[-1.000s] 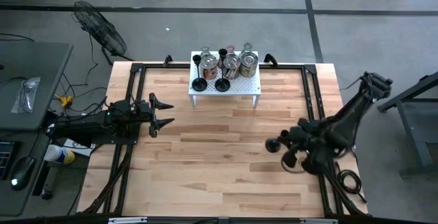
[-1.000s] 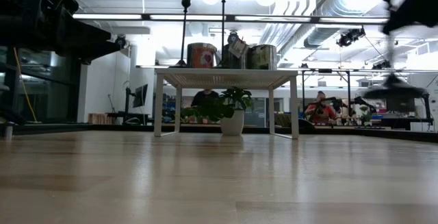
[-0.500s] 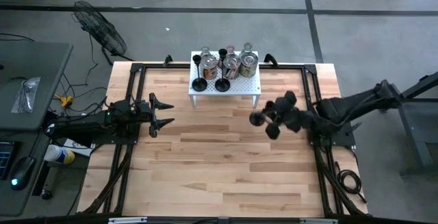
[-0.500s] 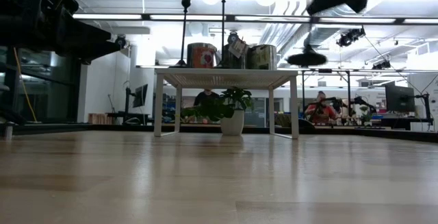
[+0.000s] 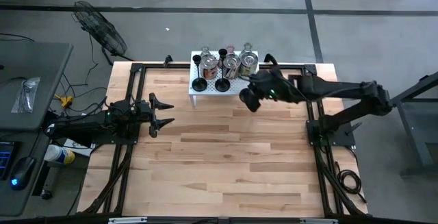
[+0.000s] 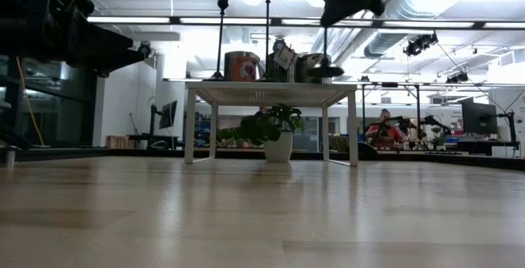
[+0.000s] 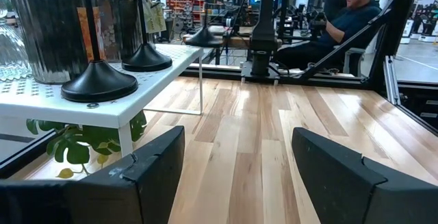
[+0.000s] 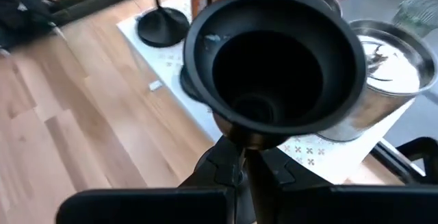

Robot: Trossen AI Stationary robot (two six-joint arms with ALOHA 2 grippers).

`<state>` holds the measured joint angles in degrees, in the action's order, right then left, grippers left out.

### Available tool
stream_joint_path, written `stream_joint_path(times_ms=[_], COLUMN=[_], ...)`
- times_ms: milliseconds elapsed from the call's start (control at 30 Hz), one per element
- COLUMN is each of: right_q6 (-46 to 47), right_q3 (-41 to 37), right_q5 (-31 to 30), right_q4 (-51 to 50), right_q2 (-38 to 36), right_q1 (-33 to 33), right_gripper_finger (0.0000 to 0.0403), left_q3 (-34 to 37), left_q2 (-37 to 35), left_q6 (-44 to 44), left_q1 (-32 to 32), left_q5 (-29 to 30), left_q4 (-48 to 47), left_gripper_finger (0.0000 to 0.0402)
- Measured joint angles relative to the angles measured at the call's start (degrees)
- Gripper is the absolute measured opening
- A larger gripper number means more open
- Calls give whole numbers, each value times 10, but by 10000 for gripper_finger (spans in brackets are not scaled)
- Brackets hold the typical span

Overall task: Pick & Place candle stick holders
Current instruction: Put the black candle holder on the shelf aligned with the other candle holders

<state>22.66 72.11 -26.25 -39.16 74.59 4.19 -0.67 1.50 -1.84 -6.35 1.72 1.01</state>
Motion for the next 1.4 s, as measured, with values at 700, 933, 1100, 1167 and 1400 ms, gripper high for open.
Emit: stream_joint_path(times_ms=[700, 933, 1100, 1167, 1400], right_q6=[-50, -50, -50, -50, -49], right_q3=[26, 26, 26, 26, 26], right_q5=[71, 69, 70, 71, 80], right_q4=[56, 56, 56, 56, 59], right_q2=[59, 60, 60, 63, 68], right_q1=[105, 117, 120, 120, 121], right_gripper_finger=[4, 4, 4, 4, 4], left_q3=[0, 0, 0, 0, 0], left_q2=[0, 0, 0, 0, 0], left_q6=[0, 0, 0, 0, 0], left_q1=[0, 0, 0, 0, 0], left_q5=[0, 0, 0, 0, 0], left_q4=[0, 0, 0, 0, 0], left_gripper_finger=[265, 265, 265, 265, 265])
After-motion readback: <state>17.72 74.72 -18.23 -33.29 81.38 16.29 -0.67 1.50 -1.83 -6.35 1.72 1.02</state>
